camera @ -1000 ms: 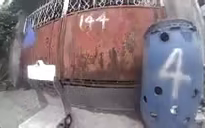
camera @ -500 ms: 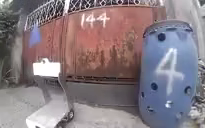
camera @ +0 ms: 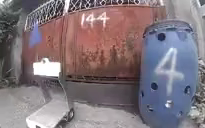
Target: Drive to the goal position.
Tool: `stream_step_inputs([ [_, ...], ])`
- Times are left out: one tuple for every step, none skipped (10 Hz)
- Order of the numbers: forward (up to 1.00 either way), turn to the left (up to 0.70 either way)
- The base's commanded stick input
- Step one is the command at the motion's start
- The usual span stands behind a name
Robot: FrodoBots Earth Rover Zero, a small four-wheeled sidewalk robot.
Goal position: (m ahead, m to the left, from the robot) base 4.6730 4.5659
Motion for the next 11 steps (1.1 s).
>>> stream_step_inputs([
  [-0.63, 0.00],
  [-0.19, 0.00],
  [0.00, 0.00],
  [0.00, 0.00],
  [0.00, 0.00],
  [0.00, 0.00],
  [0.00, 0.00],
  [0.00, 0.00],
  [0.00, 0.00],
  [0.00, 0.00],
  [0.00, 0.00],
])
